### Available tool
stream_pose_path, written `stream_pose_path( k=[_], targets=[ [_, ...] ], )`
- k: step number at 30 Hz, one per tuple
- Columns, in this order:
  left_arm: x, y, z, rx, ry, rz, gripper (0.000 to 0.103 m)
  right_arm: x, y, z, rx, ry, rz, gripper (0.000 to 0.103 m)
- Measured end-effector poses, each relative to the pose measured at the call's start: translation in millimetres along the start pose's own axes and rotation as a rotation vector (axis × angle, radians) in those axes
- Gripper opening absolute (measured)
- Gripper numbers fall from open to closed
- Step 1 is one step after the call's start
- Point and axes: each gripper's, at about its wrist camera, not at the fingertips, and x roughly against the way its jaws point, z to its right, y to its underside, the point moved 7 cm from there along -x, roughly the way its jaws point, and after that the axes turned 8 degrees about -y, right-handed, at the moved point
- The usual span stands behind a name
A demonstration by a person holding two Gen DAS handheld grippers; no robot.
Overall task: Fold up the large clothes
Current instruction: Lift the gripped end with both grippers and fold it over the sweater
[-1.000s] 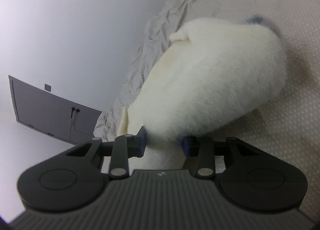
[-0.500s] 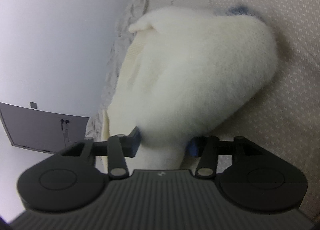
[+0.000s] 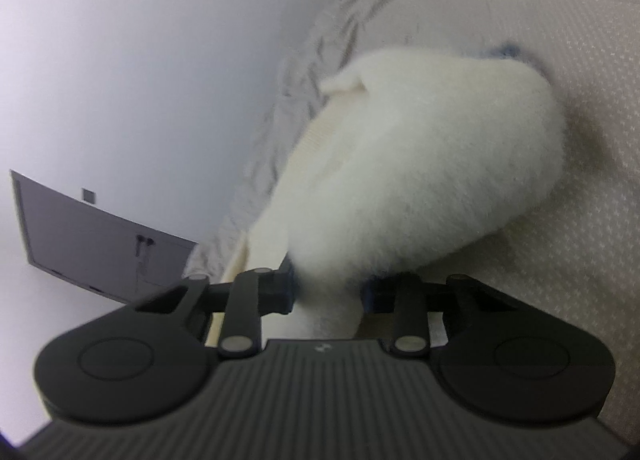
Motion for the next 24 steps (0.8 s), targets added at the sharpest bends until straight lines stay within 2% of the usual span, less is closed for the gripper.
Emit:
stream_pose_path(
  k=[7, 11, 14, 20, 24],
  targets=[
    [46.5, 13.3, 2.3, 0.001, 0.041, -0.021, 0.035, 19.5, 2.5, -22.6, 0.054, -0.005, -0.011, 0.033],
    [85.9, 26.1, -6.8, -0.041, 0.061, -0.014, 0.035, 43.3, 9.5, -37.3, 0.089, 0.0, -0.02, 0.033],
    [107.6, 40.5, -12.4, -0.047, 0.082, -0.023, 0.035, 63.9, 18.0, -37.1, 0.051, 0.028, -0.052, 0.033],
    [125.3, 54.8, -20.2, -0.041, 0.086, -0.06, 0.036, 82.0, 20.7, -39.8, 0.068, 0.049, -0.058, 0.033],
    [120.4, 48.2, -13.5, -0.05, 0.075, -0.076, 0.038, 77.4, 17.5, -42.1, 0.077, 0.054, -0.053, 0.035]
  ],
)
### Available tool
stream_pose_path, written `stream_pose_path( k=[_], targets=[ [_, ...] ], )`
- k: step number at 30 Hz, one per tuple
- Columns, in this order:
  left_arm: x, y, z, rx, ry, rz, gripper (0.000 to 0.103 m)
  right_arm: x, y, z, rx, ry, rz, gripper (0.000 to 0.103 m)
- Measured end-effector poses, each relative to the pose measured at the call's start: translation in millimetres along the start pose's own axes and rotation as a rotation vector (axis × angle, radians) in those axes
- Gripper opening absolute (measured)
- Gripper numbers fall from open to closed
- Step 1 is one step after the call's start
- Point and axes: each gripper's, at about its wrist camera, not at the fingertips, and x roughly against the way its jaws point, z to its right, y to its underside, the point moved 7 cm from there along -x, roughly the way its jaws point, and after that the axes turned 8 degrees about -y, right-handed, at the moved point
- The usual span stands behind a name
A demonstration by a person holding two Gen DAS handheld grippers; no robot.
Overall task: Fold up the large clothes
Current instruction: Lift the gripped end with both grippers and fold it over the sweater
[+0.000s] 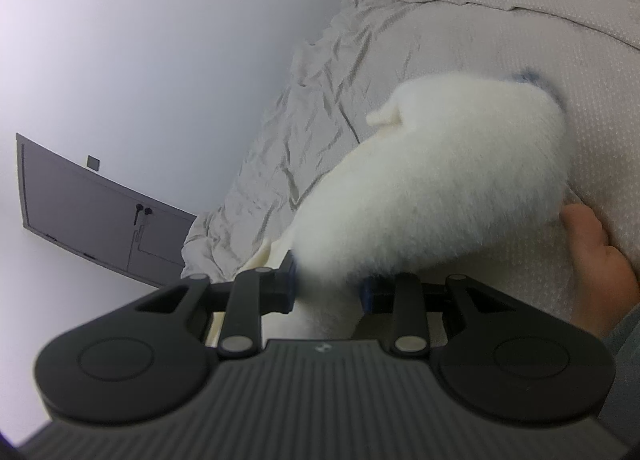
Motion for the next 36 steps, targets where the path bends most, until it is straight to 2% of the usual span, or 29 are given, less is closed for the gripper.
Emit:
stream_pose_path(
  k=[7, 14, 18, 26, 30, 36],
  targets=[
    [-27.9, -28.8, 17.5, -0.011, -0.055, -0.039, 0.042, -10.8, -17.1, -3.7, -0.059, -0.016, -0.031, 0.039],
    [-68.5, -70.8, 40.2, -0.072, -0.091, -0.033, 0.044, -47.1, -53.0, -21.0, -0.076, -0.028, -0.04, 0.043],
    [-102.0, -91.7, 38.9, -0.049, -0.113, -0.036, 0.044, -72.3, -68.6, -21.0, -0.092, -0.017, -0.045, 0.044],
    [-164.2, -115.5, 27.3, -0.071, -0.078, -0.026, 0.048, -128.0, -93.2, 7.7, -0.103, -0.031, -0.042, 0.045],
    [-185.6, -123.5, 26.1, -0.141, -0.059, 0.002, 0.05, -146.2, -101.6, 26.1, -0.148, -0.059, -0.041, 0.045],
    [-215.1, -133.5, 12.2, -0.155, -0.042, 0.02, 0.05, -169.4, -111.5, 48.4, -0.177, -0.096, -0.047, 0.042]
  ],
)
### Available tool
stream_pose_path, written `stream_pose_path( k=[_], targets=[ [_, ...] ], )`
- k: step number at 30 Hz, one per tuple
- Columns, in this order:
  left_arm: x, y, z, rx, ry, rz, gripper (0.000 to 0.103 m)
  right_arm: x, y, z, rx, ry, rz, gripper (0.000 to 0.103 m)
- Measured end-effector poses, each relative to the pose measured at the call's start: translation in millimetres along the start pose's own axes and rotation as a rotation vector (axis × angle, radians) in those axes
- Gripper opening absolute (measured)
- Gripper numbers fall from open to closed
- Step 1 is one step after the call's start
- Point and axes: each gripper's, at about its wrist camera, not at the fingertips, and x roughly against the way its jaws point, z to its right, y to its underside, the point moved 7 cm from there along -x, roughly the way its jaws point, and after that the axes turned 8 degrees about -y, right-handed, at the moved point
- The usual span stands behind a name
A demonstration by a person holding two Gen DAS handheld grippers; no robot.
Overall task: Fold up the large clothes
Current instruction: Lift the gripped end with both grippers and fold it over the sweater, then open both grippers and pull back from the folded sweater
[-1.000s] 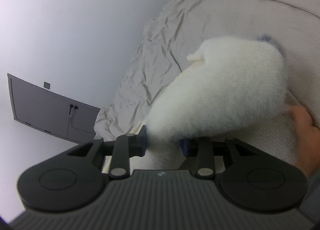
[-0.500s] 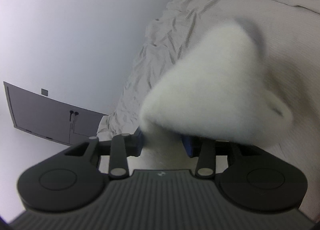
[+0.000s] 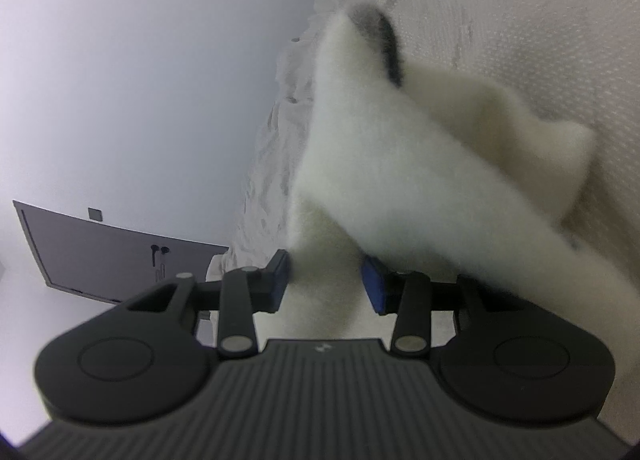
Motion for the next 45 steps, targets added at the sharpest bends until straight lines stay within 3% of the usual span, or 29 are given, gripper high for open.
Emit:
stream_pose_path(
  k=[7, 9, 11, 18, 23, 27, 34, 40, 45],
  targets=[
    [2.1, -5.9, -2.4, -0.015, 0.041, 0.001, 0.053, -7.0, 3.5, -6.1, 0.1, 0.029, -0.017, 0.04],
    [10.5, -5.7, 3.1, -0.044, 0.05, 0.018, 0.066, -5.8, 6.1, -11.3, 0.139, 0.04, -0.021, 0.04],
    [20.0, -3.0, 10.2, -0.097, 0.043, 0.036, 0.072, -1.5, 11.1, -18.2, 0.2, 0.06, -0.024, 0.041],
    [33.1, 24.7, 33.1, -0.383, -0.093, 0.074, 0.072, 17.0, 36.6, -55.9, 0.494, 0.132, -0.021, 0.044],
    [19.3, 28.2, 31.8, -0.471, -0.195, 0.11, 0.072, 19.8, 49.9, -69.9, 0.731, 0.216, -0.025, 0.044],
    [14.5, 25.4, 29.6, -0.489, -0.227, 0.136, 0.072, 11.1, 52.3, -70.7, 0.882, 0.299, -0.02, 0.044],
    [0.8, 23.1, 28.2, -0.522, -0.267, 0.145, 0.072, -10.0, 42.0, -49.6, 0.936, 0.401, -0.009, 0.041],
    [-22.6, 17.9, 26.9, -0.568, -0.305, 0.132, 0.073, -20.8, 38.4, -42.6, 0.917, 0.413, -0.015, 0.041],
    [-45.6, 5.7, 20.4, -0.545, -0.316, 0.094, 0.073, -39.7, 26.4, -37.6, 0.891, 0.437, -0.034, 0.04]
  ],
)
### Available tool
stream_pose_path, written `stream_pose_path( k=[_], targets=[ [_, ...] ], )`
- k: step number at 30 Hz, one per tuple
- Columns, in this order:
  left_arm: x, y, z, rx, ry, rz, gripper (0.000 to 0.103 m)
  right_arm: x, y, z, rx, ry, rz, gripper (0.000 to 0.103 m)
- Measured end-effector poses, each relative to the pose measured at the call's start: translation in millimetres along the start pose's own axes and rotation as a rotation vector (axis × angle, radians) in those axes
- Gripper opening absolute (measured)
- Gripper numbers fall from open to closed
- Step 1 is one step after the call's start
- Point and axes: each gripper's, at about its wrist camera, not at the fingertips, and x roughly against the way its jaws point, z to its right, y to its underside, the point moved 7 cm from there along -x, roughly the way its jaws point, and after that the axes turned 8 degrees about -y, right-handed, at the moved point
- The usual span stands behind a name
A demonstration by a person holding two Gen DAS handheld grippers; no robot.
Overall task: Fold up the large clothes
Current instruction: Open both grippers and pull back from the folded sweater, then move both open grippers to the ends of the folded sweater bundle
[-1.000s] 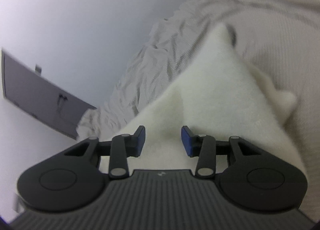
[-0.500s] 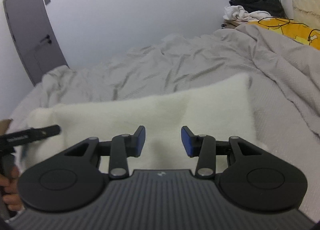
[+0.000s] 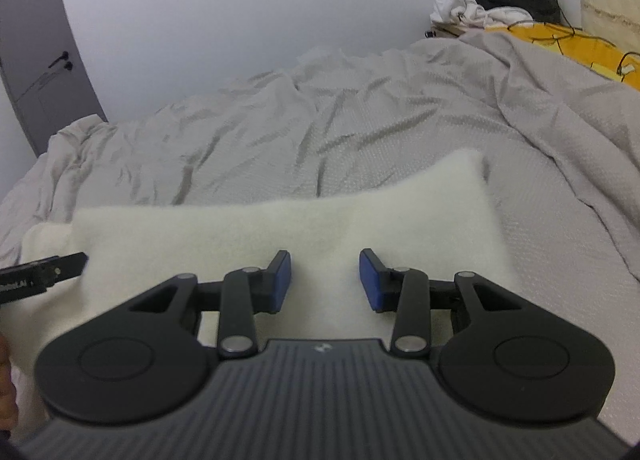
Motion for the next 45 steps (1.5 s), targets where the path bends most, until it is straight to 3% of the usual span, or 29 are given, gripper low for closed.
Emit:
stream_pose_path(
  k=[11, 21, 26, 35, 41, 45],
  targets=[
    [-18.6, -3.8, -3.4, 0.038, 0.019, -0.019, 0.074, -29.1, 1.6, 7.0, 0.0, -0.003, 0.002, 0.04],
    [37.6, -5.2, 7.1, 0.053, 0.036, 0.051, 0.074, -1.9, 1.4, -1.9, -0.014, 0.005, 0.033, 0.041],
    [85.3, 15.4, 7.3, 0.103, 0.089, 0.058, 0.074, 29.9, 5.6, -12.0, -0.003, -0.009, 0.062, 0.057],
    [126.9, 56.9, 8.2, 0.159, 0.092, 0.019, 0.078, 84.0, 22.9, -30.1, -0.032, -0.075, 0.061, 0.059],
    [130.6, 73.6, 2.3, 0.216, 0.098, -0.032, 0.095, 98.2, 42.3, -24.4, -0.134, -0.139, 0.029, 0.081],
    [122.2, 80.7, -6.6, 0.304, 0.136, -0.092, 0.096, 93.1, 48.7, -21.9, -0.22, -0.202, 0.004, 0.095]
  ],
)
